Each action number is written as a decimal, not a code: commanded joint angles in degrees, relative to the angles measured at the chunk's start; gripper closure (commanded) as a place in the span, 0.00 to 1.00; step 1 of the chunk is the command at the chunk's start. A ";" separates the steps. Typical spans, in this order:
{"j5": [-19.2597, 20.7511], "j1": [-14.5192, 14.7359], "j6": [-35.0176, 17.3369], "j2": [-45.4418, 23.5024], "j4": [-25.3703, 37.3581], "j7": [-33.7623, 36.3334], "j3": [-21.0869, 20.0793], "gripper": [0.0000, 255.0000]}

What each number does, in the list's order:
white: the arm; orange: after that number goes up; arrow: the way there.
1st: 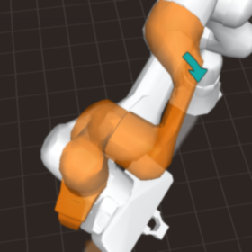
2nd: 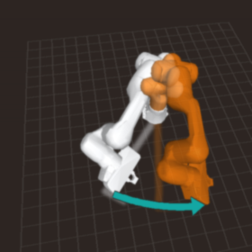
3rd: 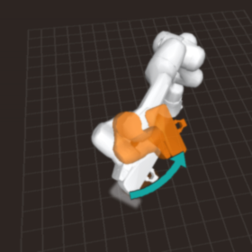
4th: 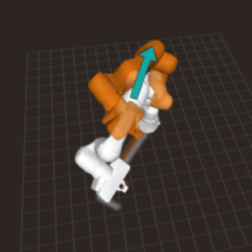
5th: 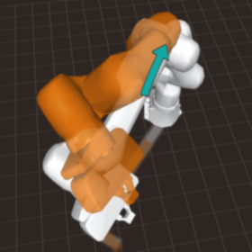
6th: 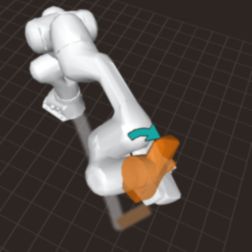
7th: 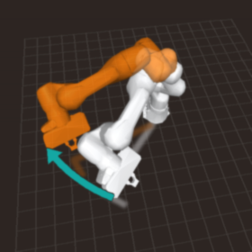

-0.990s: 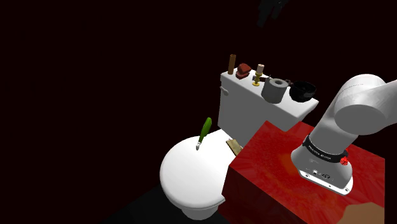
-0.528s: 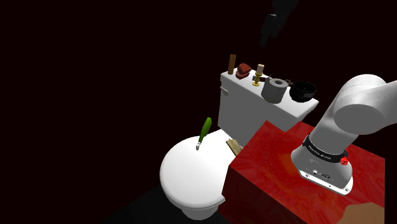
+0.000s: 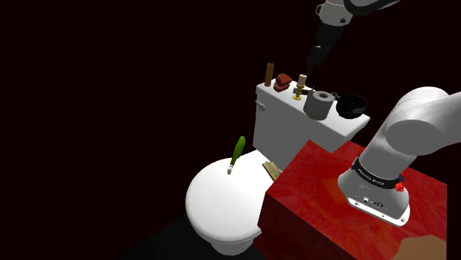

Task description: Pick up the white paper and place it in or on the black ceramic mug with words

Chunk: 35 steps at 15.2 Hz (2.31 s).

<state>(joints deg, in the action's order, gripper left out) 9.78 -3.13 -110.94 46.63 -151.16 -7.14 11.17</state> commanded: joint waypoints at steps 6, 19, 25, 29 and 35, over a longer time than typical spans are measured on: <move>3.79 -2.75 -8.80 -5.82 -6.28 -6.19 7.46 0.00; 6.04 -3.59 -20.27 -13.76 -11.05 -8.63 12.01 0.00; 6.03 -3.58 -20.26 -13.76 -11.04 -8.62 12.01 1.00; 6.03 -3.58 -20.26 -13.74 -11.06 -8.61 11.99 1.00; 5.93 -3.61 -19.20 -13.08 -10.65 -8.61 11.78 1.00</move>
<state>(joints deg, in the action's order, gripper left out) 15.75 -6.71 -130.74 33.13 -161.96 -15.78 23.09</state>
